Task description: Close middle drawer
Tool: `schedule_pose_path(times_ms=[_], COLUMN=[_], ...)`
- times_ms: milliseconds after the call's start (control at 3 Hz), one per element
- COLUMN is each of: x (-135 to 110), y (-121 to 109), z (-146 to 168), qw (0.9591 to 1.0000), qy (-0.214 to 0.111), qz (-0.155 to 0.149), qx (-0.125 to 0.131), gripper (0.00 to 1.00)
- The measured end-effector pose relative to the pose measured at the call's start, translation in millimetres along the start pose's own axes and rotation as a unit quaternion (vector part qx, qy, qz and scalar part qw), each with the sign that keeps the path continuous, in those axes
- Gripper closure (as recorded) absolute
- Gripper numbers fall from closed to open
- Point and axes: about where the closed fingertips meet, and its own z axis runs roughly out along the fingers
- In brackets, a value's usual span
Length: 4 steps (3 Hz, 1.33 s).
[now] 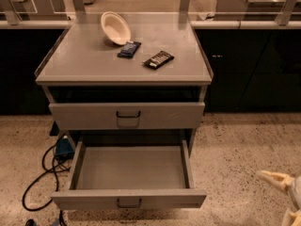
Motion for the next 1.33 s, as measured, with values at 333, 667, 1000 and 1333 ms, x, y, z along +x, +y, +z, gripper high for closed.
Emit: schedule_pose_path(times_ms=[333, 667, 1000, 1333], x=[49, 79, 79, 76], y=[12, 34, 34, 42], z=[50, 125, 125, 142], qw=[0.9980, 0.9879, 0.9879, 0.9787], qy=[-0.010, 0.001, 0.001, -0.065], qz=[0.027, 0.040, 0.040, 0.034], qx=[-0.057, -0.150, -0.150, -0.192], gripper=[0.00, 0.00, 0.00, 0.00])
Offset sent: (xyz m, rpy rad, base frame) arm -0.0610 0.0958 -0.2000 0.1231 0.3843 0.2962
